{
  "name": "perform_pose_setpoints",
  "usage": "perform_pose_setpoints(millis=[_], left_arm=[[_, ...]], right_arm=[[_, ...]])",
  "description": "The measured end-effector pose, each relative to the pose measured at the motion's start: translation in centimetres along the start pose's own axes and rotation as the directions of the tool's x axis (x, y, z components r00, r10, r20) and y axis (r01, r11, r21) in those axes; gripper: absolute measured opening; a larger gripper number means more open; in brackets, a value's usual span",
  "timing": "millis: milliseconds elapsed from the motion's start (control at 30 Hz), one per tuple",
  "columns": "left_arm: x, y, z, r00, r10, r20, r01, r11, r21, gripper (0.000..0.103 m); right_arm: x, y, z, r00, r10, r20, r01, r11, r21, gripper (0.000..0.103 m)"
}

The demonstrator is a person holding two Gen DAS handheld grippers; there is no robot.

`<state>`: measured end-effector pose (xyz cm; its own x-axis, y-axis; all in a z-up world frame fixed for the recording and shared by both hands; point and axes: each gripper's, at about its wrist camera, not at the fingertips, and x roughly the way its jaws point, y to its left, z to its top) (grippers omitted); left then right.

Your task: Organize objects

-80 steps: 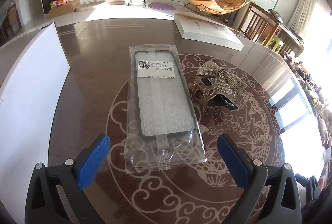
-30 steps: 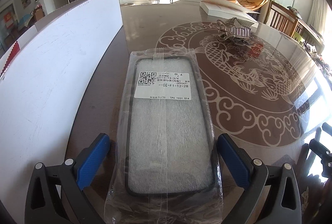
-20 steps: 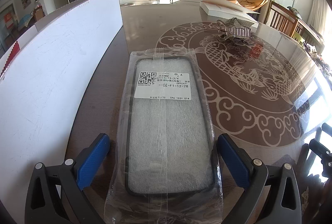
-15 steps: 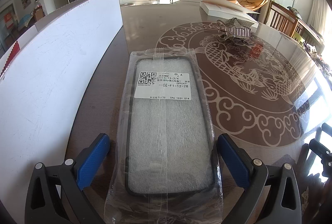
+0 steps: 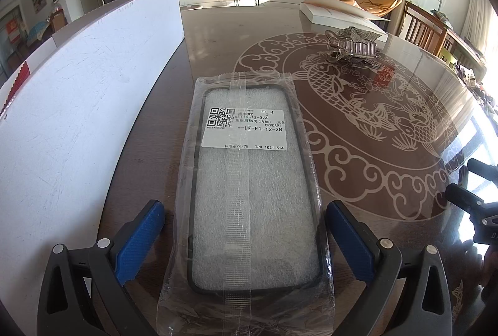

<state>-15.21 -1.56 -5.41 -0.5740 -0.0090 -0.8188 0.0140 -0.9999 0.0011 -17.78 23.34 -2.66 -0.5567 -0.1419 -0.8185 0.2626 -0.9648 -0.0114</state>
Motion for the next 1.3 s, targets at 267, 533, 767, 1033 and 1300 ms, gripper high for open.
perform_pose_setpoints(millis=[267,533,767,1033,1300], left_arm=[[0.0,0.0,0.0,1.0,0.0,0.0,0.0,1.0,0.0,0.103],[-0.1,0.0,0.0,1.0,-0.001,0.0,0.001,1.0,0.0,0.103],[-0.1,0.0,0.0,1.0,-0.001,0.0,0.001,1.0,0.0,0.103],[-0.2,0.0,0.0,1.0,-0.002,0.001,0.002,1.0,-0.001,0.103],[-0.2,0.0,0.0,1.0,-0.002,0.001,0.002,1.0,0.0,0.103]], right_arm=[[4.5,2.7,6.3,0.999,0.038,-0.001,-0.038,0.998,-0.051,0.103],[10.3,5.5,14.3,0.999,0.034,0.001,-0.034,0.998,-0.049,0.103],[11.3,5.8,17.1,0.997,0.045,0.057,-0.041,0.998,-0.057,0.051],[7.4,4.6,11.6,0.994,0.089,0.056,-0.082,0.991,-0.109,0.051],[-0.4,2.0,0.5,0.995,0.079,0.057,-0.073,0.992,-0.1,0.051]])
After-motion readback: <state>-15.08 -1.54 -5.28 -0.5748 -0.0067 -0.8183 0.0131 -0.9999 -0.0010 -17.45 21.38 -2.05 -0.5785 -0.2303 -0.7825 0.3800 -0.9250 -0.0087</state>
